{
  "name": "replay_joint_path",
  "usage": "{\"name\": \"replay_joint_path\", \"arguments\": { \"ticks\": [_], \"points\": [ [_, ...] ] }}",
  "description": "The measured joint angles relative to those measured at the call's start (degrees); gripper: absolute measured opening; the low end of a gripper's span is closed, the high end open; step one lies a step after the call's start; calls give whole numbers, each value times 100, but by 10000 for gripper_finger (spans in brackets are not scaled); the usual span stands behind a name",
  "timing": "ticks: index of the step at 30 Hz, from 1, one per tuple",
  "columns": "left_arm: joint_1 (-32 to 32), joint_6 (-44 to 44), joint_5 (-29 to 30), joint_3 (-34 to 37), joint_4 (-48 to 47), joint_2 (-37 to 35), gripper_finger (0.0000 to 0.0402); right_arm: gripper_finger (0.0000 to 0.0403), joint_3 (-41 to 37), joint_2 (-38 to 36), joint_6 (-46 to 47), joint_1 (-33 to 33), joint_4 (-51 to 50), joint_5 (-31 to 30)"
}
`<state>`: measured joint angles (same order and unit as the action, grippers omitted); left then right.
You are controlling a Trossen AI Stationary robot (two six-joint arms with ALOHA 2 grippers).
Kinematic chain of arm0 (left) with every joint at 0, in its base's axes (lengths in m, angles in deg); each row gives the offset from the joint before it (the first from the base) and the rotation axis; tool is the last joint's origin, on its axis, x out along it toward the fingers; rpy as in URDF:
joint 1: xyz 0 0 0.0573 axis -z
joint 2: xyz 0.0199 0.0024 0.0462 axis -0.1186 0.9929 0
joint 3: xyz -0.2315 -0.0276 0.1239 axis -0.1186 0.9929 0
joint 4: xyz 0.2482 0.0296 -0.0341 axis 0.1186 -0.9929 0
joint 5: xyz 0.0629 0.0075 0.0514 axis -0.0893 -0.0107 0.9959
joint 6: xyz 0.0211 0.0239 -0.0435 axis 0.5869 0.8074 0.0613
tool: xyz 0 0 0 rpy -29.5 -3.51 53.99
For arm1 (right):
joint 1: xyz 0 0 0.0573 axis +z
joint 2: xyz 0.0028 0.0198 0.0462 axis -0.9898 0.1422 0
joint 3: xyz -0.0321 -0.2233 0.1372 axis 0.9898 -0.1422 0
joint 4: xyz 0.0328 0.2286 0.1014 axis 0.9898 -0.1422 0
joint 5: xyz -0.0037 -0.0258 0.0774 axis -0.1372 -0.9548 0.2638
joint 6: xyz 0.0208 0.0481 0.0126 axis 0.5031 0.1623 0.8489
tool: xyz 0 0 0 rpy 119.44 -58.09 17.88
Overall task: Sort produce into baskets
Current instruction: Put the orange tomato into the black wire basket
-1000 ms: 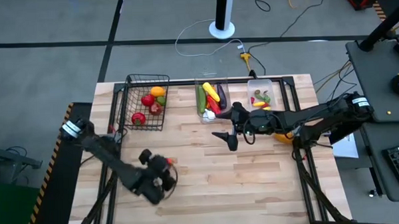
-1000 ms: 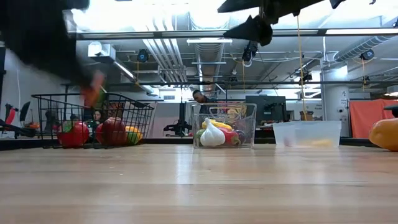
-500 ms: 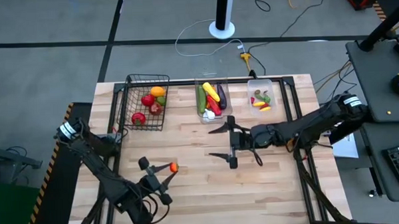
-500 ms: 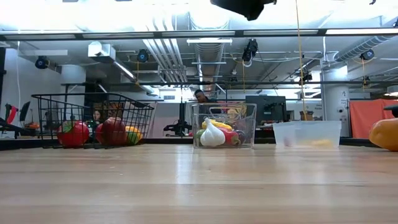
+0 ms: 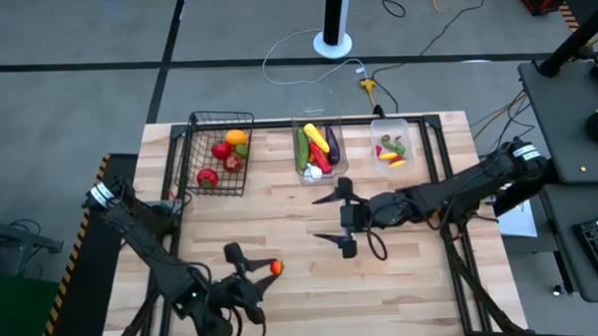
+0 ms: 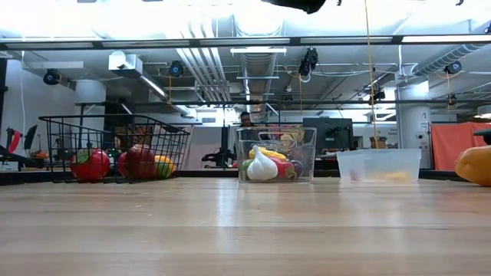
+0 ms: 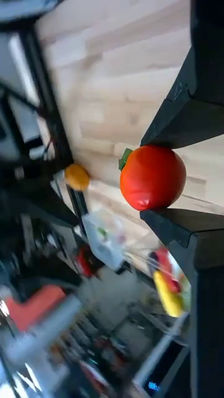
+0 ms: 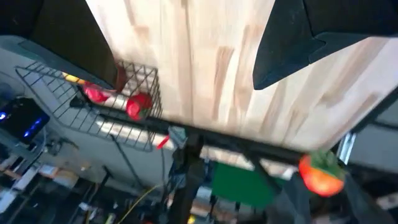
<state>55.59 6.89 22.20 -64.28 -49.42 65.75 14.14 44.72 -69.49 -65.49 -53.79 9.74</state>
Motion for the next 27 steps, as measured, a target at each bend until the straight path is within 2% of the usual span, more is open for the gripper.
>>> {"name": "replay_joint_path", "arguments": {
  "ticks": [4,8,11,15,17,19,23,27],
  "points": [
    [-193,1274,-628,-103,222,0,133,364,316,-29,30,228,-871,-143],
    [-596,2000,-1194,-209,331,-139,133,364,673,-50,183,492,-1831,-519],
    [-1002,2677,-2104,-108,893,-297,133,364,876,-50,309,690,-2409,-922],
    [-1540,3286,-3310,479,1798,-520,130,364,1026,-80,501,902,-3043,-1462],
    [-1775,3308,-3674,981,2744,-701,128,364,973,-112,570,988,-3142,-1634],
    [-1986,3306,-3896,1588,4182,-782,128,364,811,-135,539,1045,-2960,-1650],
    [-2212,2628,-3989,2659,6527,-702,127,364,340,-25,-18,1105,-2061,-1648],
    [-2232,1465,-3988,3277,7416,-699,127,364,35,209,-662,1117,-992,-1711]
  ]
}}
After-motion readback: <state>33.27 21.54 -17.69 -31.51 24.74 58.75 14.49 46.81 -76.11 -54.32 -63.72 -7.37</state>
